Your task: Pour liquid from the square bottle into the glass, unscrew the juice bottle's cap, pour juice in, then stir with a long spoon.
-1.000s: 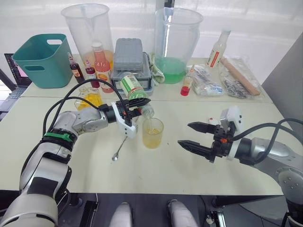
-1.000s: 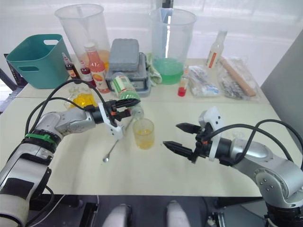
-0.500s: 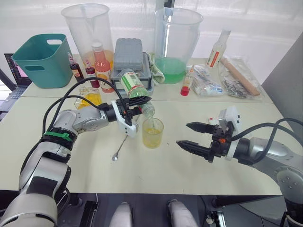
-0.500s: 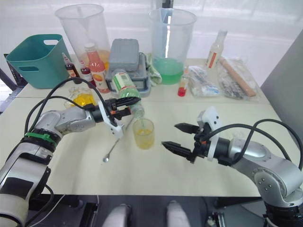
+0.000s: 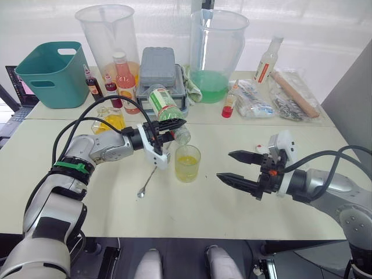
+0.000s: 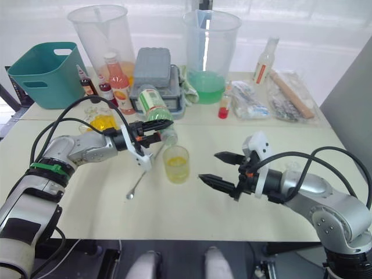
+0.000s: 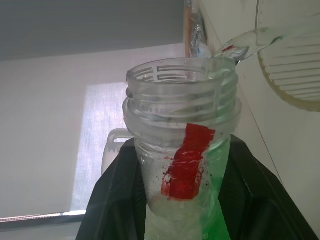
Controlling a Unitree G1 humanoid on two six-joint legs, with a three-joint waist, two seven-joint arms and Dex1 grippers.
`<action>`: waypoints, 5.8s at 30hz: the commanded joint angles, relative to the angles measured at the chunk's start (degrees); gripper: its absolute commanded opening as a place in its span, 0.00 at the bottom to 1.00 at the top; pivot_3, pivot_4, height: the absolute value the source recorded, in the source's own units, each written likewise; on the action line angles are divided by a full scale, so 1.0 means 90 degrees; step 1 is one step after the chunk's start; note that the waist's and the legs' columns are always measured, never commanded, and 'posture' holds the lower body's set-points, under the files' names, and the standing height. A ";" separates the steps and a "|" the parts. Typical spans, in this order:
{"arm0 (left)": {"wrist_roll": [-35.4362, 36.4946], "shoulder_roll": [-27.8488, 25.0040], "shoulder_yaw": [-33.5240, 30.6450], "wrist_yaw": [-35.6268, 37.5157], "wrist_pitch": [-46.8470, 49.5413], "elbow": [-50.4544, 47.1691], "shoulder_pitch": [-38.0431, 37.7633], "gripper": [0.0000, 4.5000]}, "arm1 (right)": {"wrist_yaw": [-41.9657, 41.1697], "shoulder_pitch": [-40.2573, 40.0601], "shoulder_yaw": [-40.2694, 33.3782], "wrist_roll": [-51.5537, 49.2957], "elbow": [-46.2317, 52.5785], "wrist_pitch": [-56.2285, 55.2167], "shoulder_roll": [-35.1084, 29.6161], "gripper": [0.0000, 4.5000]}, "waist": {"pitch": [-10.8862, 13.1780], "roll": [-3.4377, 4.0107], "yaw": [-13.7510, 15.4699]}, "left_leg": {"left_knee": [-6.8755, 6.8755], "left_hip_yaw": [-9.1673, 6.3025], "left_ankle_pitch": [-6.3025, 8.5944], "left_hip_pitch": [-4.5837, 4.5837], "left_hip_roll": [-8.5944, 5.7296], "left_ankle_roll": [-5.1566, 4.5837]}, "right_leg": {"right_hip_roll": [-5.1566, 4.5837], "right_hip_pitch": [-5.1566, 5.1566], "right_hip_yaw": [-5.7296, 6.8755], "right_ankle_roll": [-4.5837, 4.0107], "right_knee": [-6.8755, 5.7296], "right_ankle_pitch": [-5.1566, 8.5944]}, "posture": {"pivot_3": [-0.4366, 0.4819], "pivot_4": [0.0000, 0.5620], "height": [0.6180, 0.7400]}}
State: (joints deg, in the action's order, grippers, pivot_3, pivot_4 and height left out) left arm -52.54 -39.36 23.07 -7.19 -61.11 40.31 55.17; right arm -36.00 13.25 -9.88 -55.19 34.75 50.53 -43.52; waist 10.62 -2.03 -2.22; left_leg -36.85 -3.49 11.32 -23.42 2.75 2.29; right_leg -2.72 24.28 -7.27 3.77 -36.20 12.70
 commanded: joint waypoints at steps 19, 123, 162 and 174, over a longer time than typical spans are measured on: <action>0.4984 0.0332 -0.0932 0.4112 0.2464 -0.1959 -0.0918 0.33 | -0.0327 0.0389 0.0149 0.0097 -0.0110 -0.0157 0.0001 1.00 | -0.0001 0.0001 -0.0025 | -0.0007 -0.0001 -0.0001 0.0005 0.0000 0.0000 | 0.0001 -0.0003 0.0000 -0.0002 -0.0009 -0.0001 | 0.48 0.27 0.99; 0.8999 -0.1340 -0.5306 0.4851 0.7588 -0.2850 0.0200 1.00 | -0.2250 0.2567 0.1069 0.0760 -0.1795 -0.0131 0.0805 1.00 | -0.0003 -0.0006 -0.0057 | 0.0000 -0.0014 -0.0002 0.0024 0.0015 0.0004 | 0.0019 0.0010 0.0013 -0.0025 -0.0061 0.0028 | 0.48 0.27 0.99; 0.9923 -0.0450 -0.6468 0.7764 0.8600 -0.4607 -0.7959 1.00 | -0.3283 -0.3759 -0.3409 0.1790 -0.2081 -0.2216 -0.0340 1.00 | -0.0010 -0.0019 -0.0041 | 0.0001 0.0007 0.0004 0.0042 0.0017 0.0002 | 0.0010 -0.0001 -0.0001 -0.0055 -0.0031 0.0118 | 0.48 0.27 0.99; 1.0107 -0.0448 -0.6384 0.7210 0.9484 -0.5209 -0.7979 1.00 | -0.3552 -0.3453 -0.2916 0.1523 -0.2134 -0.2130 -0.0537 1.00 | -0.0012 -0.0015 -0.0071 | 0.0006 0.0025 0.0005 0.0044 0.0030 0.0003 | 0.0011 -0.0002 -0.0004 -0.0054 -0.0013 0.0117 | 0.48 0.27 0.99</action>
State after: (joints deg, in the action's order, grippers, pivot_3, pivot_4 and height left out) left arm 37.42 -42.75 -33.86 59.80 22.63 -3.47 -17.18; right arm -66.64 -18.50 -35.55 -39.46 13.98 30.59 -47.01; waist 10.51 -2.17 -2.85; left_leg -36.80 -3.27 11.37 -23.02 3.02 2.32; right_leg -2.61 24.26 -7.30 3.28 -36.32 13.76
